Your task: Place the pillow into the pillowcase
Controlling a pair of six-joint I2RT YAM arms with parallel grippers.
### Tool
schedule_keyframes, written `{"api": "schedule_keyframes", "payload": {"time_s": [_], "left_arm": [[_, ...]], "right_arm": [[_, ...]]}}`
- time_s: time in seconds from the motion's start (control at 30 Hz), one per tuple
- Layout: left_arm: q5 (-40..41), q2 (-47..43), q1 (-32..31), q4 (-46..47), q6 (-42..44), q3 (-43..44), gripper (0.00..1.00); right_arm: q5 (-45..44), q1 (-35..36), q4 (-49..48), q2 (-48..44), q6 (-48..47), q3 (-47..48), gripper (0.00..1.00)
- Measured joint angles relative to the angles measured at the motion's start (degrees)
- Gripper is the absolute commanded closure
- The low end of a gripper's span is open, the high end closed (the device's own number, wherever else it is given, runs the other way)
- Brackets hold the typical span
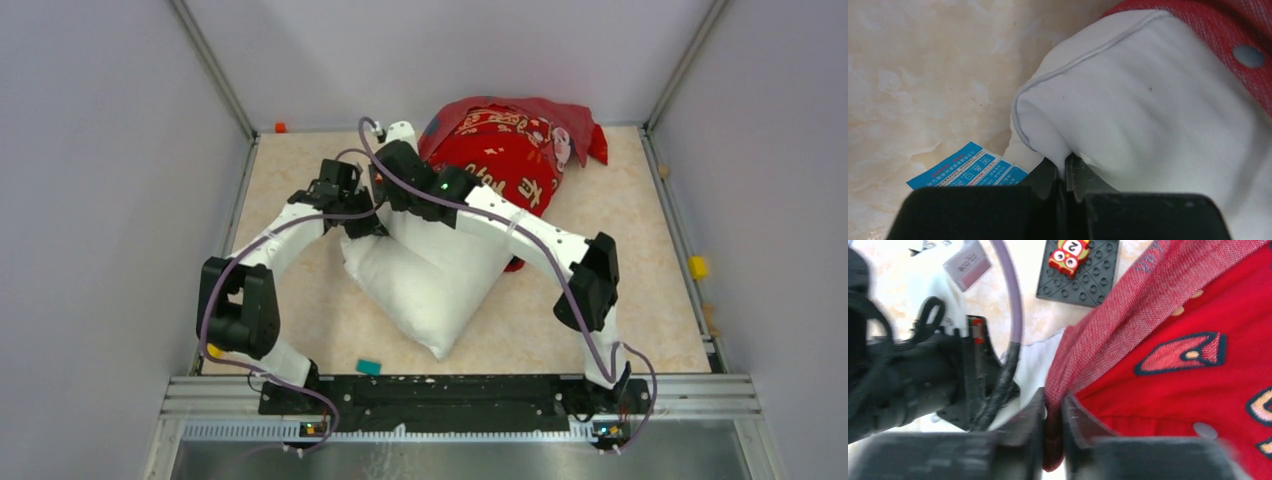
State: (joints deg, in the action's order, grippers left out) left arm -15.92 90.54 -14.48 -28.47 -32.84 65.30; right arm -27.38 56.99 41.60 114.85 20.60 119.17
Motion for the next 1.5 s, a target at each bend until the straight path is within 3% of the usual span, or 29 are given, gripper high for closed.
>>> {"api": "schedule_keyframes", "payload": {"time_s": [0.07, 0.17, 0.5, 0.7, 0.8, 0.93, 1.1, 1.17, 1.37, 1.5], "left_arm": [[-0.1, 0.0, 0.5, -0.2, 0.0, 0.1, 1.00], [0.0, 0.0, 1.2, 0.3, 0.3, 0.3, 1.00], [0.6, 0.0, 6.0, 2.8, 2.7, 2.7, 1.00], [0.7, 1.4, 6.1, 1.9, 4.0, 5.7, 1.00], [0.8, 1.8, 6.2, 1.9, 4.4, 6.1, 1.00], [1.0, 1.9, 6.3, 1.8, 4.5, 6.1, 1.00], [1.0, 1.9, 6.4, 1.8, 4.6, 6.1, 1.00], [1.0, 1.9, 6.6, 1.8, 4.7, 6.1, 1.00], [0.7, 1.9, 6.7, 2.0, 4.7, 6.1, 1.00], [-0.2, 2.3, 7.0, 2.8, 4.0, 6.1, 1.00]], "right_arm": [[0.5, -0.9, -0.3, -0.3, -0.7, -1.6, 0.48], [2.2, -2.8, -0.3, -2.2, -2.1, -4.2, 0.34], [0.0, -12.3, -7.6, -19.0, -13.2, -22.1, 0.30], [-2.7, -15.1, -13.0, -17.0, -19.8, -26.5, 0.30], [-7.3, -15.0, -14.3, -12.6, -21.7, -25.1, 0.34], [-13.7, -15.0, -17.0, -7.3, -23.3, -24.2, 0.51], [-20.7, -14.8, -19.8, -5.5, -24.8, -22.4, 0.80], [-22.8, -15.0, -20.0, -5.3, -25.6, -21.0, 1.00], [-24.2, -14.4, -15.5, -2.4, -24.2, -9.4, 1.00], [-24.5, -6.3, -11.2, -2.9, -20.4, -7.3, 1.00]]}}
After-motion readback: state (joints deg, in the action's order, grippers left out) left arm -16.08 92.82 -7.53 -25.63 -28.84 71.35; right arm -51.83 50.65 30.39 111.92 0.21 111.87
